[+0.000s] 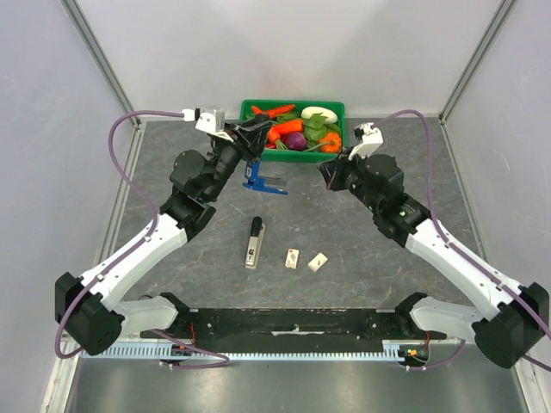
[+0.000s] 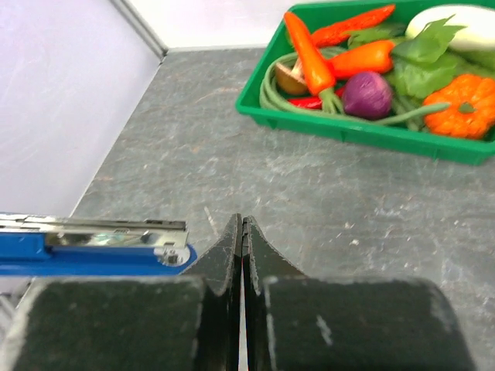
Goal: Unload the staples from the stapler
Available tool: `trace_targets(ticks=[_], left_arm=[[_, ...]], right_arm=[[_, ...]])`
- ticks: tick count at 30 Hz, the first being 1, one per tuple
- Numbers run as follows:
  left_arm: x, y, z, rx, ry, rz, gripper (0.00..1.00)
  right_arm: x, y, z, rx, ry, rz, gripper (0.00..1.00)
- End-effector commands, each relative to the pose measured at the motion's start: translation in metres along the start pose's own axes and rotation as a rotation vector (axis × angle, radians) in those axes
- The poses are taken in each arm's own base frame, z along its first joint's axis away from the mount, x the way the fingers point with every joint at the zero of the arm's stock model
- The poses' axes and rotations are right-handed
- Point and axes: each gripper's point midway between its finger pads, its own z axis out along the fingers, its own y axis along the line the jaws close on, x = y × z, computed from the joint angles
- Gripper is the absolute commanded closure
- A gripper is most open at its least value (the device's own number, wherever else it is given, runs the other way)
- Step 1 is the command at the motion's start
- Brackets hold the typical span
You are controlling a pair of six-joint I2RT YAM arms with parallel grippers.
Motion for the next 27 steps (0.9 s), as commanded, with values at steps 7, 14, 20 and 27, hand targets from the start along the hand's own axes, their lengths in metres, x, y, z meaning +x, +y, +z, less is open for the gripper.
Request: trace_targets(ticks=[7, 14, 20, 27], left_arm=[[-0.042, -0.001, -0.022, -0.034, -0.094, -0.014, 0.98], [-0.034, -0.001, -0.023, -0.034, -0.069, -0.045, 0.98], [-0.030, -0.007, -0.026, -0.013, -0.027, -0.074, 0.98], [-0.013, -0.010, -0.037, -0.011, 0.104, -0.087, 0.98]], right_arm=[[0.111, 0.085, -0.037, -0.200, 0.342, 0.083, 1.00], [0.139, 0.106, -0.020, -0.192, 0.362, 0.136, 1.00], [0.136, 0.101, 0.011, -0.111, 0.290, 0.105, 1.00], [0.117, 0.091, 0.033, -0.037, 0.203, 0.033, 1.00]])
